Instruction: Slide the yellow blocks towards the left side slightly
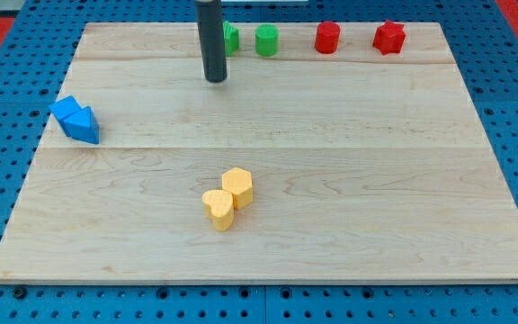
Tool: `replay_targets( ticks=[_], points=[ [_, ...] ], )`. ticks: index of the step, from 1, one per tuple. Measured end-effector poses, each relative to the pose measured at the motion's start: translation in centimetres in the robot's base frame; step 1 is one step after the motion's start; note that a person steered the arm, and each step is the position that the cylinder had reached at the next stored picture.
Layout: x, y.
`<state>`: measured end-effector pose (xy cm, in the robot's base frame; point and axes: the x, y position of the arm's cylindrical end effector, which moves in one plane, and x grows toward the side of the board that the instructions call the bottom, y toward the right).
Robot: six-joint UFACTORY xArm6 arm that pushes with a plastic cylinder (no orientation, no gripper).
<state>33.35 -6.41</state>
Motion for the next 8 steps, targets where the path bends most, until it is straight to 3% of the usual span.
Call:
replay_targets(
  ticks=[1,5,7,8],
  points=[
    [3.7,-0.9],
    [8.0,-1.4],
    [13.9,10.6],
    [18.3,9.4]
  ],
)
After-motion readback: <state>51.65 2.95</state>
